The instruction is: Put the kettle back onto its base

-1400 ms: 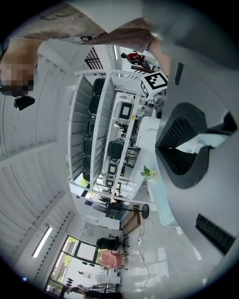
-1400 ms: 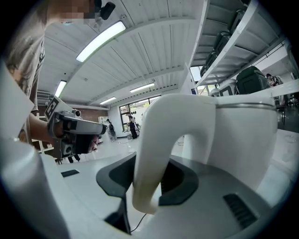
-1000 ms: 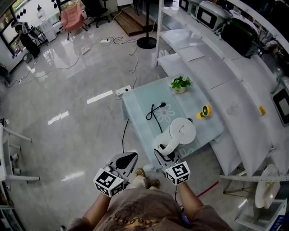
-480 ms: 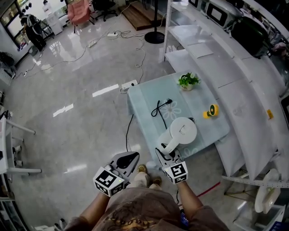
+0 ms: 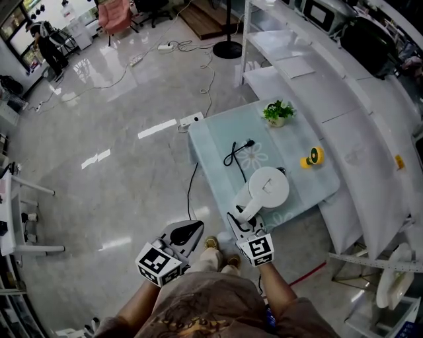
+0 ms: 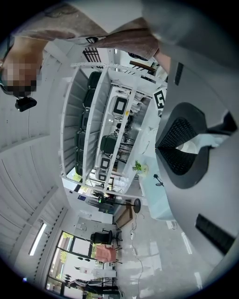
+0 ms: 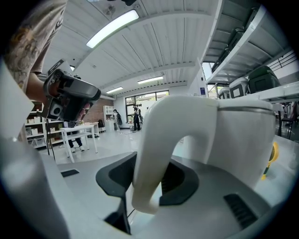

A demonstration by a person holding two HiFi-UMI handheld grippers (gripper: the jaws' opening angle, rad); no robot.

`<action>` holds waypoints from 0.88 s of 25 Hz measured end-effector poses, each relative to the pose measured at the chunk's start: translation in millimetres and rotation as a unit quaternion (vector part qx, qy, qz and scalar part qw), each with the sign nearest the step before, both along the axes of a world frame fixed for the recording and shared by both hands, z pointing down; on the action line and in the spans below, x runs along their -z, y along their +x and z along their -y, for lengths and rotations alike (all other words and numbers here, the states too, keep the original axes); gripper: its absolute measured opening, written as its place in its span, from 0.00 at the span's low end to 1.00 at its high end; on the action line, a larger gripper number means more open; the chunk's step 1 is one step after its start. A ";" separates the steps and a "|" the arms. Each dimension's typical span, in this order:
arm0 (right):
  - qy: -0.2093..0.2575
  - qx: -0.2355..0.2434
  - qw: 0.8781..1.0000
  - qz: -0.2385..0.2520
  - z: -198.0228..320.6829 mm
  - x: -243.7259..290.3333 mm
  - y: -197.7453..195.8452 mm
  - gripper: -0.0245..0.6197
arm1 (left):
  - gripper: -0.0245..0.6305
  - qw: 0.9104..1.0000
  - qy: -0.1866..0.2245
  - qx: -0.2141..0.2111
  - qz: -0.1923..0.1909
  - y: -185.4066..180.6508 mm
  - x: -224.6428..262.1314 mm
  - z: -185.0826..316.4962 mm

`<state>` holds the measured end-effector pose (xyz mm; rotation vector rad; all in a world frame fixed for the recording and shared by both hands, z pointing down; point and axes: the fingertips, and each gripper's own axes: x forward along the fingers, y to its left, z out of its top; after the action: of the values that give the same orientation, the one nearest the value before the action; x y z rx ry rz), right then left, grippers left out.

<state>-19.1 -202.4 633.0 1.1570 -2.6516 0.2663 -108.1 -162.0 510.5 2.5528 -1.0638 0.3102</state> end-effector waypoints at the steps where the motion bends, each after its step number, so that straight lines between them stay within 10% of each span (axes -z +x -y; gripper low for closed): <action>1: 0.001 0.002 1.000 -0.002 -1.0 0.1 -1.9 0.25 | 0.07 1.000 0.000 0.000 0.001 -0.1 -0.5 -0.4; 22: 0.011 0.009 1.000 -0.022 -14.3 -4.1 -14.3 0.25 | 0.07 1.000 -0.007 0.003 -0.009 3.0 -1.8 -5.1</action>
<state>-33.4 -188.1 637.1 1.1304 -2.6314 0.2069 -105.1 -156.9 512.2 2.5348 -1.0579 0.2917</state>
